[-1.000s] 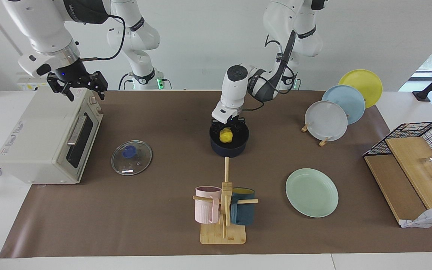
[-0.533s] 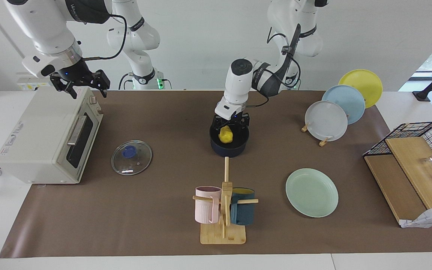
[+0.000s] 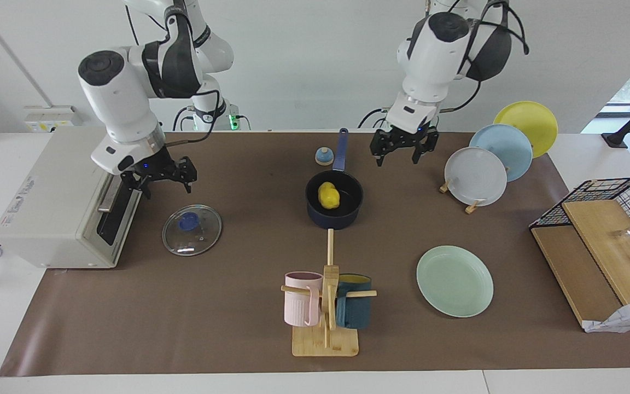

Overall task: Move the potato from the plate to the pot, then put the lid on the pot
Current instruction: 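Withdraw the left gripper while the right gripper reaches the glass lid, then grasp the glass lid by its blue knob with the right gripper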

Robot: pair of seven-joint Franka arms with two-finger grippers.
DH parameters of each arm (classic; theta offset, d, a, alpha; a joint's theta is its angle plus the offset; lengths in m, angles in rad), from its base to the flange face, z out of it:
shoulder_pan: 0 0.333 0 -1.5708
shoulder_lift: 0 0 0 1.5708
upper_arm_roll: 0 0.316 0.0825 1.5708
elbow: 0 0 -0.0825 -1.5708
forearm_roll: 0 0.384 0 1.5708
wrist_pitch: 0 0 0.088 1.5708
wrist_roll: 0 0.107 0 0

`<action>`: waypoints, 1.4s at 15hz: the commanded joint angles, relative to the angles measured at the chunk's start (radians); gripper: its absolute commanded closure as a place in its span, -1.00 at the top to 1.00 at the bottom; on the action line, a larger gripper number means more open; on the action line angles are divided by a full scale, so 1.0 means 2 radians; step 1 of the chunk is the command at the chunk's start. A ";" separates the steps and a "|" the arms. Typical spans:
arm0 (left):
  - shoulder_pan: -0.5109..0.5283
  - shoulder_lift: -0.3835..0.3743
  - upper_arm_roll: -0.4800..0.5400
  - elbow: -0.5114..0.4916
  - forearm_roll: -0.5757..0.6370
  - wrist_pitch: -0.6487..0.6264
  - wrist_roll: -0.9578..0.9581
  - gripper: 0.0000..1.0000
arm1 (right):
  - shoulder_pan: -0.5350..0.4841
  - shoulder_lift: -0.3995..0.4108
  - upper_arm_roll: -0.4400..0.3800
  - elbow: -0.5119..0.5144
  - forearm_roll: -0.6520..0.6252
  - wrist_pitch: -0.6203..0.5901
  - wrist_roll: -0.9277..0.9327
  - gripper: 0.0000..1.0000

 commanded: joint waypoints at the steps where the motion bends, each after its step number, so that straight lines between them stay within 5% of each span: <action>1: 0.057 -0.017 -0.003 0.006 -0.008 -0.041 0.088 1.00 | 0.005 0.007 0.000 -0.057 0.010 0.078 -0.013 1.00; 6: 0.130 -0.028 -0.002 0.001 -0.008 -0.073 0.226 1.00 | 0.001 0.022 -0.001 -0.108 0.010 0.152 -0.087 1.00; 21: 0.162 -0.032 -0.003 0.029 -0.002 -0.110 0.226 1.00 | -0.010 0.021 -0.001 -0.168 0.011 0.198 -0.057 1.00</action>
